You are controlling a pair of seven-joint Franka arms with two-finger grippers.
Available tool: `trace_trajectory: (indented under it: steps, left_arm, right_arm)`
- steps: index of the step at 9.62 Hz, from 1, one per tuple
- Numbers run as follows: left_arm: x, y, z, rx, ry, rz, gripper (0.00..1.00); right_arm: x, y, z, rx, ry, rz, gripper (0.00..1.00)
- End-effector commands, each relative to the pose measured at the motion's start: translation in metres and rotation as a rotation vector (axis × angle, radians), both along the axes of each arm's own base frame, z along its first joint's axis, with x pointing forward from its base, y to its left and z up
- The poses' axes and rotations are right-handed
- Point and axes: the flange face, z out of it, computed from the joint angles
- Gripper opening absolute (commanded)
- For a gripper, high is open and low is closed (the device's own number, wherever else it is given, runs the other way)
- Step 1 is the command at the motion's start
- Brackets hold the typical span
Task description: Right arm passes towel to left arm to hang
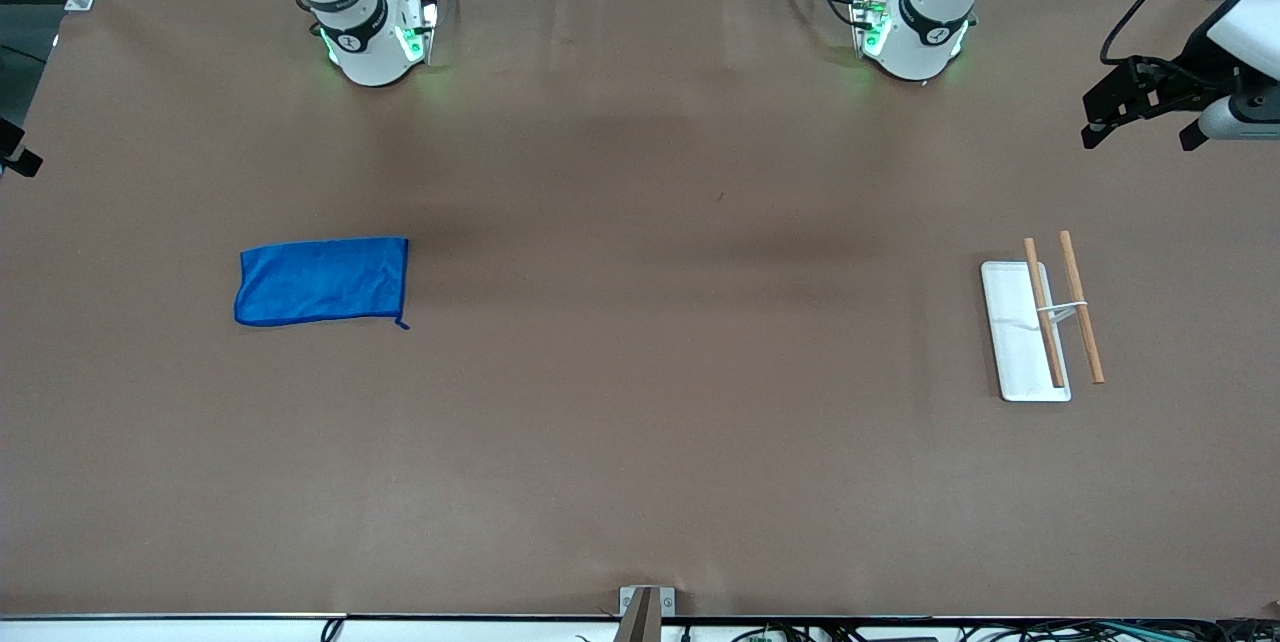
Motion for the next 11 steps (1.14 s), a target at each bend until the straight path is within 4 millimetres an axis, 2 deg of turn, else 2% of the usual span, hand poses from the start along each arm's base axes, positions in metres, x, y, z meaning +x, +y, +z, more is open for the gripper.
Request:
trace_trajectory:
  steps: [1, 2, 4, 5, 6, 7, 8, 11]
  left_arm:
    - [0.006, -0.001, -0.01, 0.01, 0.026, 0.007, 1.0]
    - [0.007, 0.0, -0.01, 0.011, 0.024, 0.001, 1.0]
    - [0.01, 0.0, -0.009, 0.015, 0.021, -0.019, 1.0]
    - [0.011, 0.0, -0.01, 0.014, 0.024, -0.015, 1.0]
    - [0.011, 0.001, -0.012, 0.013, 0.027, -0.004, 1.0]
    - [0.012, 0.0, -0.013, 0.013, 0.03, -0.002, 1.0]
    - [0.012, -0.001, -0.014, 0.014, 0.032, -0.007, 1.0]
    - [0.015, -0.005, -0.02, 0.006, 0.043, -0.014, 1.0]
  right_arm:
    - [-0.004, -0.002, 0.002, -0.011, 0.004, 0.006, 1.0]
    - [-0.005, -0.003, 0.002, -0.01, 0.004, 0.004, 1.0]
    - [-0.005, 0.013, 0.002, -0.008, 0.022, 0.035, 1.0]
    - [0.0, 0.015, -0.007, 0.0, 0.036, 0.042, 1.0]
    - [0.016, 0.019, -0.041, 0.015, 0.102, 0.114, 1.0]
    - [0.023, 0.03, -0.074, 0.023, 0.144, 0.147, 1.0]
    - [0.028, 0.032, -0.12, 0.024, 0.154, 0.154, 1.0]
    - [0.018, 0.031, -0.241, 0.017, 0.151, 0.165, 1.0]
